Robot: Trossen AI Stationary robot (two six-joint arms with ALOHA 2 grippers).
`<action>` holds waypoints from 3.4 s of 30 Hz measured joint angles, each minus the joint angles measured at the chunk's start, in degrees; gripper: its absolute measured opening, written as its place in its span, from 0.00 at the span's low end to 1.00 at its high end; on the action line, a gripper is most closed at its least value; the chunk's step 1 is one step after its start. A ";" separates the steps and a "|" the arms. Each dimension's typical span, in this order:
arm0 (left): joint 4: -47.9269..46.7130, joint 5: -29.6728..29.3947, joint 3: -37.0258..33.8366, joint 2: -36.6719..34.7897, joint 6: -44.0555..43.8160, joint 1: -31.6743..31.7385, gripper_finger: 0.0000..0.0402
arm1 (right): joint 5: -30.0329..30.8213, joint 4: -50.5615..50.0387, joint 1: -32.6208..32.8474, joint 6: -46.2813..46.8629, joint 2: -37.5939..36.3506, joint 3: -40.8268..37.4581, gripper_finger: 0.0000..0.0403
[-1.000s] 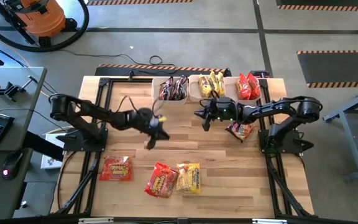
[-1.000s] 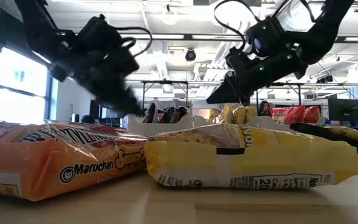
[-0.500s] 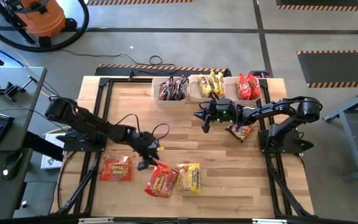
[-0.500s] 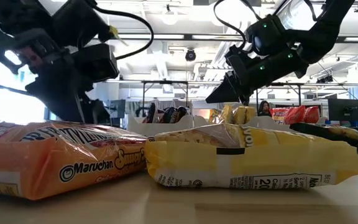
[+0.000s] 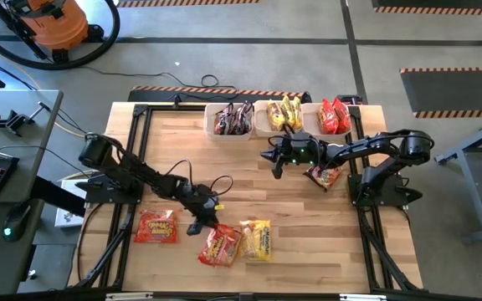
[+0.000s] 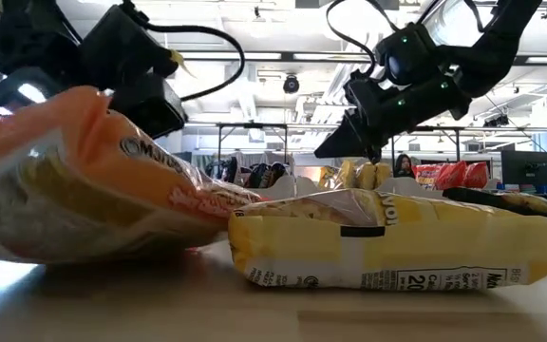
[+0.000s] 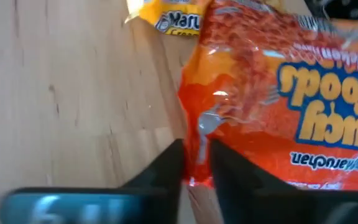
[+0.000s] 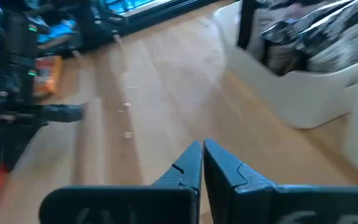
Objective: Sort Maruchan noodles
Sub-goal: Put the orange noodle into the right white bin
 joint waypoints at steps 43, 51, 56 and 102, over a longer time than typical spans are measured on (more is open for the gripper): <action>4.31 -14.15 0.24 -10.34 18.77 9.04 0.00 | -29.02 1.36 14.59 26.52 33.85 28.11 0.50; 4.37 -14.87 -1.44 -16.12 15.03 10.87 0.04 | -29.56 2.58 14.87 23.56 34.02 27.94 0.17; 11.86 -18.75 -7.92 -22.03 11.49 11.96 0.07 | -29.63 3.18 14.05 21.23 33.81 27.89 0.10; 43.47 -0.06 -6.21 -7.00 -3.78 25.09 0.48 | 19.46 24.53 19.94 -15.81 -2.27 -0.96 0.08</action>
